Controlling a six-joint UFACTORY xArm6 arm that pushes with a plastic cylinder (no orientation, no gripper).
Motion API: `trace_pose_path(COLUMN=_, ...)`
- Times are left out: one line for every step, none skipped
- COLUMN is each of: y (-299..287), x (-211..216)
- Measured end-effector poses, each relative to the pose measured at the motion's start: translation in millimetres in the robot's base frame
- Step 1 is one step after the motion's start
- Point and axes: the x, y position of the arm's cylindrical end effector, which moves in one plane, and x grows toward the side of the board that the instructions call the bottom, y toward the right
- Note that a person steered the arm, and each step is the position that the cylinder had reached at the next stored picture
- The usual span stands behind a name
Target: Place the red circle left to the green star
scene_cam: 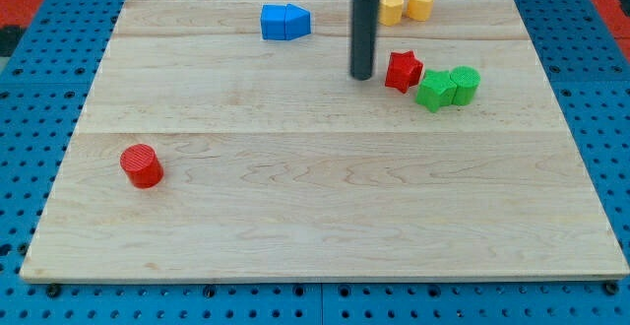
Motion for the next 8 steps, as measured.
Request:
trace_pose_path(y=21, x=-1)
trace_pose_path(y=17, x=-3)
trace_pose_path(y=-65, x=18)
trace_pose_path(y=-177, x=29)
trace_pose_path(y=-297, x=55)
trace_pose_path(y=-373, x=140)
trace_pose_path(y=-298, x=164)
trace_pose_path(y=-222, x=135)
